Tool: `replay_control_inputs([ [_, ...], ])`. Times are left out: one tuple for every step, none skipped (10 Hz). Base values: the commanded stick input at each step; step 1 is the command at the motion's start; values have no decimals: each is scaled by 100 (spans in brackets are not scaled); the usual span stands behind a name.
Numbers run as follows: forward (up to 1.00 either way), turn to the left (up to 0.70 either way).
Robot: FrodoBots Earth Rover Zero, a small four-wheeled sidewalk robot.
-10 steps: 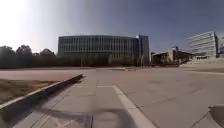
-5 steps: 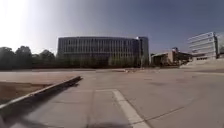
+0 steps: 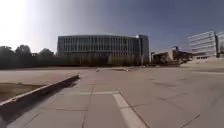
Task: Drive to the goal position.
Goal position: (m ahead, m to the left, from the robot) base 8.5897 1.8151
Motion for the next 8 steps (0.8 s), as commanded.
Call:
replay_control_inputs([
  [70, 0],
  [70, 0],
  [70, 0],
  [70, 0],
  [70, 0],
  [70, 0],
  [70, 0],
  [70, 0],
])
